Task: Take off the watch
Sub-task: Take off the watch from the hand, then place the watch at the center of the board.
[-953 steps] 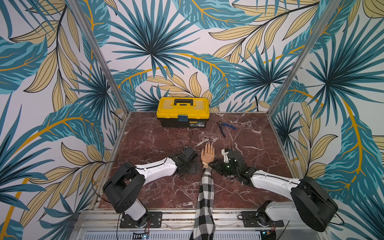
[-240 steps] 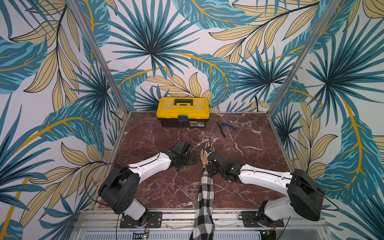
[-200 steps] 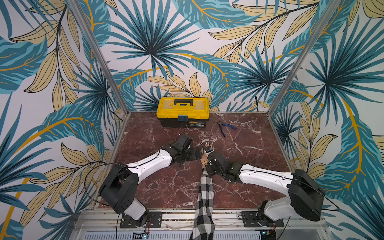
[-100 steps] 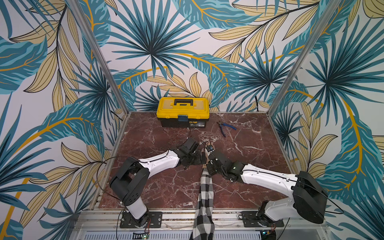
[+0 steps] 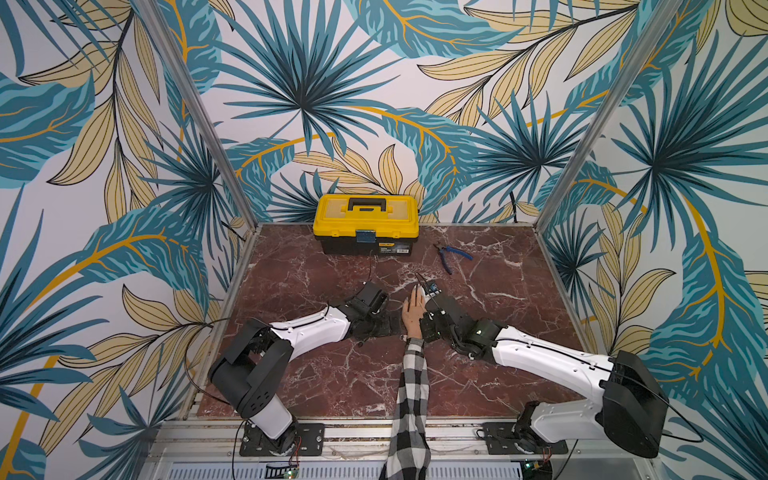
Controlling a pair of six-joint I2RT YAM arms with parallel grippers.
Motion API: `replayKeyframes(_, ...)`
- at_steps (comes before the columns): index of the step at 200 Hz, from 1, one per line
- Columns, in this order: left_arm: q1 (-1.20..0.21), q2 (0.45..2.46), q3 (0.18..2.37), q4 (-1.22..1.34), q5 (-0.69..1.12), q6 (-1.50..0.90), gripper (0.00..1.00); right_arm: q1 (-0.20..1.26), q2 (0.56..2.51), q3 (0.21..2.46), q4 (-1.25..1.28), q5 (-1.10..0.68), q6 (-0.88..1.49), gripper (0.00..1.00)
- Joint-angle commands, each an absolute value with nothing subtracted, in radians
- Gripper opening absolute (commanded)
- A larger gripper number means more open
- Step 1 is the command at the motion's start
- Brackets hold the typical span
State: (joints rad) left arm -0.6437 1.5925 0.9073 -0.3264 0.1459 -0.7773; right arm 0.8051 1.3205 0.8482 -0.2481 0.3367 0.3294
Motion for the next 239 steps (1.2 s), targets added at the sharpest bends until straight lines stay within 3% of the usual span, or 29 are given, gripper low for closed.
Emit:
replayKeyframes(1, -0.619, 1.538, 0.889, -0.316, 0.132, -0.769, 1.00, 0.765, 1.273, 0.889, -0.313, 0.365, 0.366, 0.00)
replayKeyframes(104, -0.534, 1.453, 0.855, -0.320, 0.140, -0.744, 0.99, 0.576, 1.099, 0.934, -0.498, 0.413, 0.383, 0.00)
replayKeyframes(239, -0.502, 1.453, 0.842, -0.318, 0.167, -0.724, 0.99, 0.356, 0.958, 0.943, -0.861, 0.714, 0.312, 0.00)
